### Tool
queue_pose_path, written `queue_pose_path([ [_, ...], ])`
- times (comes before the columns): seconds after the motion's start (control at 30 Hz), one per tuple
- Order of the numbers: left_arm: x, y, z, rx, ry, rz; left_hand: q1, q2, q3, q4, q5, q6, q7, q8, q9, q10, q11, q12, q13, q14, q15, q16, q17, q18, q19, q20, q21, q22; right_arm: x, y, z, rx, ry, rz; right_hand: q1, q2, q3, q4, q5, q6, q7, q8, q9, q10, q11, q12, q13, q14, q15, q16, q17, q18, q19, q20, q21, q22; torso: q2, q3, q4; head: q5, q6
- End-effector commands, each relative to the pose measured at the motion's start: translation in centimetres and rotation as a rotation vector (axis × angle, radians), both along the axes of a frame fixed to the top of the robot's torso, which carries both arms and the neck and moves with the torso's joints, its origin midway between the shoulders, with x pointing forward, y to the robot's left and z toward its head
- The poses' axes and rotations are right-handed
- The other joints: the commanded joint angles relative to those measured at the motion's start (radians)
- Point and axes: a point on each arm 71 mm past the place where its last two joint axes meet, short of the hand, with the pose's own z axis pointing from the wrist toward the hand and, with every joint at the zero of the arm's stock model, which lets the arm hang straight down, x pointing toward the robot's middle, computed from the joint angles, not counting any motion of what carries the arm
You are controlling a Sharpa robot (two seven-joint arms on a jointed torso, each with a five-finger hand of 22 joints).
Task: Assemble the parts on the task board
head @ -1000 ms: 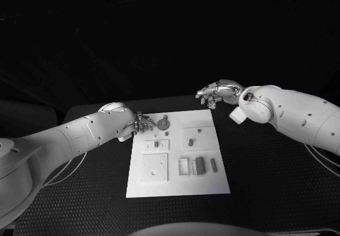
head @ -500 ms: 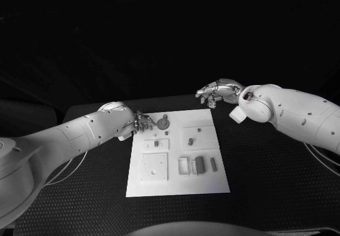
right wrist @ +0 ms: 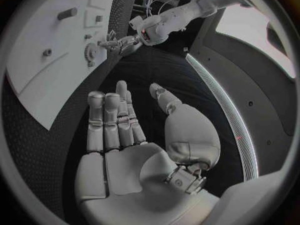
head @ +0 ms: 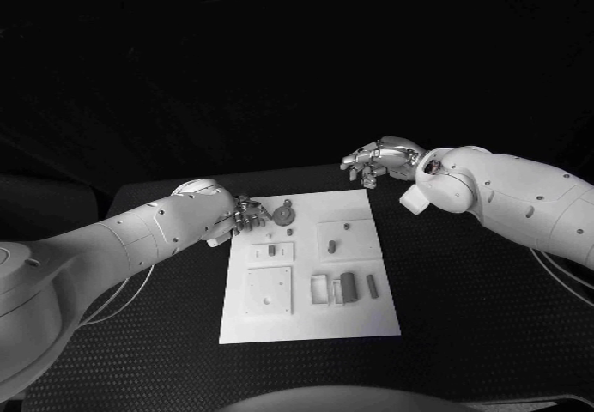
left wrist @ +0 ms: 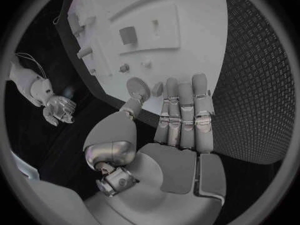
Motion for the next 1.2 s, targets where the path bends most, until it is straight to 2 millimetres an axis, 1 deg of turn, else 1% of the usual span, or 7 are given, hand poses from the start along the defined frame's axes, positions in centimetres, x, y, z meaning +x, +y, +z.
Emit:
queue_pose_path([
  [0.03,0.07,-0.15,0.04,-0.012,-0.001,0.001,0.007,-0.001,0.001,-0.003,-0.003,0.004,0.000,0.003,-0.002,0.007,0.001,0.004,-0.001,0.005,0.001,0.002,0.002,0.029,0.003,-0.005,0.003,0.001,-0.06,0.14,0.01,0.000,-0.002,0.014,-0.010,0.003,0.006,-0.001,0.004,0.000,0.005,-0.002,0.001,-0.005,-0.002,0.004,-0.001,-0.004,-0.006,0.003,-0.002,0.047,0.001,-0.005,-0.003,0.011,-0.001,-0.0003,0.0002,0.000,-0.001],
  [0.17,0.14,-0.13,0.01,-0.009,0.003,0.003,0.010,0.002,0.002,-0.005,-0.003,0.005,0.000,0.004,-0.002,0.008,0.001,0.004,-0.001,0.006,0.001,0.002,0.002,0.029,0.004,-0.006,0.003,0.002,-0.06,0.21,0.01,0.000,-0.001,0.016,-0.010,0.003,0.006,-0.001,0.004,0.000,0.005,-0.002,0.001,-0.005,-0.002,0.004,-0.001,-0.004,-0.006,0.003,-0.002,0.047,0.001,-0.005,-0.003,0.011,-0.001,0.0008,-0.0011,0.000,-0.002],
  [0.53,0.07,-0.33,-0.47,-0.009,0.009,0.003,0.023,0.010,0.005,-0.008,-0.003,0.007,-0.001,0.007,-0.003,0.011,0.000,0.005,-0.001,0.008,0.000,0.003,0.003,0.028,0.005,-0.007,0.003,0.005,-0.09,0.26,0.01,0.000,0.000,0.018,-0.010,0.003,0.006,-0.001,0.004,0.000,0.005,-0.002,0.001,-0.005,-0.002,0.004,-0.001,-0.004,-0.006,0.003,-0.002,0.047,0.001,-0.005,-0.003,0.011,0.000,0.0000,-0.0005,-0.002,-0.001],
  [0.8,0.07,-0.37,-0.75,-0.009,0.005,0.009,0.036,0.014,0.005,-0.009,-0.003,0.010,-0.003,0.010,-0.003,0.015,-0.002,0.007,-0.001,0.012,-0.002,0.004,0.005,0.027,0.009,-0.009,0.004,0.009,-0.08,0.36,0.00,0.000,0.000,0.020,-0.010,0.003,0.006,-0.001,0.004,0.000,0.005,-0.002,0.001,-0.005,-0.002,0.004,-0.001,-0.004,-0.006,0.003,-0.002,0.047,0.001,-0.005,-0.004,0.011,0.000,0.0000,-0.0001,-0.003,-0.003],
  [0.93,0.10,-0.34,-0.75,-0.009,0.002,0.012,0.047,0.021,0.005,-0.009,-0.003,0.013,-0.004,0.013,-0.004,0.018,-0.004,0.009,0.000,0.015,-0.004,0.006,0.006,0.027,0.012,-0.011,0.006,0.012,-0.08,0.31,0.00,0.000,0.000,0.019,-0.010,0.003,0.006,-0.001,0.004,0.000,0.005,-0.002,0.001,-0.005,-0.002,0.004,-0.001,-0.004,-0.006,0.003,-0.002,0.047,0.001,-0.005,-0.004,0.011,-0.001,0.0001,-0.0002,-0.004,-0.004],
  [1.1,0.09,-0.31,-0.76,-0.009,0.004,0.012,0.074,0.039,0.008,-0.010,-0.002,0.019,-0.008,0.019,-0.004,0.025,-0.007,0.014,0.001,0.022,-0.008,0.009,0.009,0.027,0.019,-0.015,0.009,0.018,-0.07,0.34,0.00,0.000,0.000,0.019,-0.010,0.003,0.006,-0.001,0.004,0.000,0.005,-0.002,0.001,-0.005,-0.002,0.004,-0.001,-0.004,-0.006,0.003,-0.002,0.047,0.001,-0.005,-0.004,0.011,-0.001,-0.0003,0.0000,-0.004,-0.005],
  [1.2,0.06,-0.28,-0.80,-0.005,0.010,0.012,0.118,0.033,0.047,-0.006,-0.004,0.025,-0.010,0.025,-0.004,0.032,-0.010,0.019,0.003,0.029,-0.011,0.013,0.012,0.026,0.028,-0.018,0.012,0.023,-0.07,0.37,-0.01,0.000,0.000,0.020,-0.010,0.003,0.006,-0.001,0.004,0.000,0.005,-0.002,0.001,-0.005,-0.002,0.004,-0.001,-0.004,-0.006,0.003,-0.002,0.047,0.001,-0.005,-0.004,0.011,-0.001,-0.0003,-0.0001,-0.004,-0.005],
])
